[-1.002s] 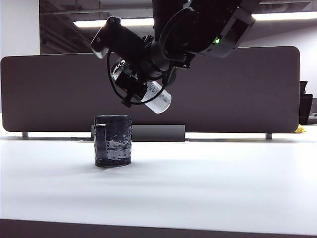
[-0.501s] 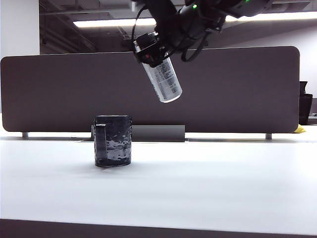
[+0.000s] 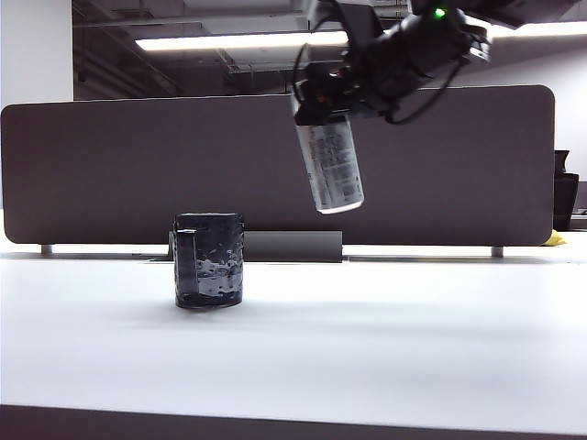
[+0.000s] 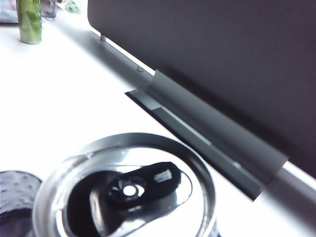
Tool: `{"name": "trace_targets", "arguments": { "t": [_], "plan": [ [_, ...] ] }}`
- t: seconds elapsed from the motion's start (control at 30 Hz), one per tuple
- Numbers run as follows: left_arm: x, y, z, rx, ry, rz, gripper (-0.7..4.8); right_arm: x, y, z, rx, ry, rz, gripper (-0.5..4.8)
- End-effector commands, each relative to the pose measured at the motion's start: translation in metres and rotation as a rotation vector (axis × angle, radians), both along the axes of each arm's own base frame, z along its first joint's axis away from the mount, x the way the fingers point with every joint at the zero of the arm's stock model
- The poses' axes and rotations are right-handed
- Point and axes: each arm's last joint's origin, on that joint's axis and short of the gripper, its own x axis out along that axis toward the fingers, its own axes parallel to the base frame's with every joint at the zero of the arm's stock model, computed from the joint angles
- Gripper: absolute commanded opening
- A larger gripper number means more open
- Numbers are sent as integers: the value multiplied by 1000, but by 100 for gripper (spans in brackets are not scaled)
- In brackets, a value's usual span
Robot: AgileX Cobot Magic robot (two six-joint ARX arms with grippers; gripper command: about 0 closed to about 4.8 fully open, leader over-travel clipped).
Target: Pick up the metal can, pour some water into the cup, then place the can back on the table.
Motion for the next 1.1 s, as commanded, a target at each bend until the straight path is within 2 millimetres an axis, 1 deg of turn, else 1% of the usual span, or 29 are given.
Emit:
{"name": "trace_targets", "arguments": {
  "t": [0.03,0.2,0.23,0.43,0.53,0.57,0.63,0.87,1.1],
  "plan": [
    [0,0,1,-6,-7,-2,-5,-3,-10,4,65,1,27,251],
    [0,0,1,-6,-7,-2,-5,-12,-15,-16,68,50,43,251],
    [0,0,1,-6,-7,-2,-5,-16,-17,-24,82,55,45,251],
    [0,0,1,-6,-7,-2,-5,-29,-26,-44,219,78,42,251],
    [0,0,1,-6,-7,-2,-5,-42,-32,-59,286,69,39,251],
    [0,0,1,-6,-7,-2,-5,-47,-35,-66,289,66,34,251],
    [0,0,1,-6,-7,-2,-5,-52,-39,-74,282,75,6,251],
    [0,0,1,-6,-7,-2,-5,-63,-46,-92,269,81,-34,251],
    [0,0,1,-6,-7,-2,-5,-61,-45,-117,238,93,-36,251]
  ]
}}
